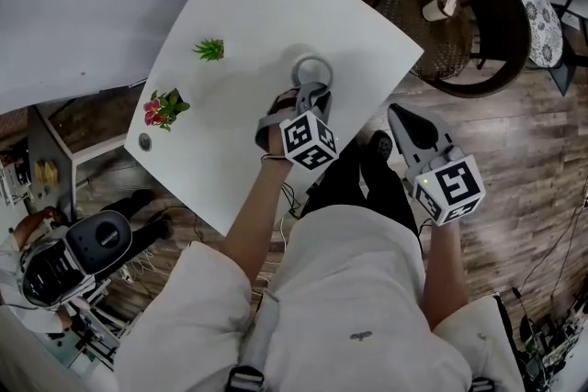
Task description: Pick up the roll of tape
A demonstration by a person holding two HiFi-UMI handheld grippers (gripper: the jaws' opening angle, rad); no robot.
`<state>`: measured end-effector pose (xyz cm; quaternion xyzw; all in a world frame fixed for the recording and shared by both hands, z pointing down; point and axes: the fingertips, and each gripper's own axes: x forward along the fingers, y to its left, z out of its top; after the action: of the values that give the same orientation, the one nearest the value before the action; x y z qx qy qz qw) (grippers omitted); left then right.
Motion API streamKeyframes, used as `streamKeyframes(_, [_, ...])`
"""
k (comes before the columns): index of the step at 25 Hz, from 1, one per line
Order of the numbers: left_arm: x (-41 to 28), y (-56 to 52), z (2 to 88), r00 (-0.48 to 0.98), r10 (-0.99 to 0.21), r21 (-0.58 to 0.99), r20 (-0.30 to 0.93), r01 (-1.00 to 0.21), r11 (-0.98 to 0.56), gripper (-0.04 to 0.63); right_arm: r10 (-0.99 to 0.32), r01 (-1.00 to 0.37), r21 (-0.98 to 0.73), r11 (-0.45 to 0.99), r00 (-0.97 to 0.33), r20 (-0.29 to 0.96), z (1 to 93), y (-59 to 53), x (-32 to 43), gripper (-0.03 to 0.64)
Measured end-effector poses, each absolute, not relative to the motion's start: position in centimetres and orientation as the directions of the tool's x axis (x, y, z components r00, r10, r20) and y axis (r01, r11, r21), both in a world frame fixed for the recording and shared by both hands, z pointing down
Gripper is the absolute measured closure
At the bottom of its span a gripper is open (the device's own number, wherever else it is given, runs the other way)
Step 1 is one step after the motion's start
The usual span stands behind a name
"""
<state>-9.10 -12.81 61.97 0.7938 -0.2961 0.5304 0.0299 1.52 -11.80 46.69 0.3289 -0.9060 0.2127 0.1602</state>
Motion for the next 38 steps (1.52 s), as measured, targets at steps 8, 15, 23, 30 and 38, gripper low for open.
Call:
streamKeyframes(8, [-8.8,-11.3,60.7,0.244,-0.461,-0.283,0.853,-0.525,-0.802,0.535,-0.521,-0.639,-0.27,0.721,-0.756,0.397,45.5,-11.0,1.5,0.609])
streamKeyframes(15, [-7.9,-9.7,59.1,0.221,-0.488,-0.31,0.844,-0.54,-0.782,0.535,-0.508,-0.611,-0.264,0.746,-0.779,0.368,44.4,-10.1,2.2,0.609])
streamKeyframes(23, [-7.0,-7.6,57.1,0.189,-0.513,-0.333,0.838,-0.567,-0.753,0.535,-0.473,-0.562,-0.264,0.784,-0.816,0.333,43.3,-9.1,2.8,0.609])
streamKeyframes(30, [-6.4,-6.2,55.7,0.169,-0.553,-0.353,0.816,-0.613,-0.707,0.535,-0.436,-0.516,-0.253,0.818,-0.844,0.313,42.9,-7.9,3.1,0.609])
streamKeyframes(38, [-6.9,-5.3,53.0,0.14,-0.634,-0.38,0.761,-0.696,-0.61,0.535,-0.376,-0.445,-0.239,0.863,-0.881,0.287,41.9,-6.9,2.9,0.609])
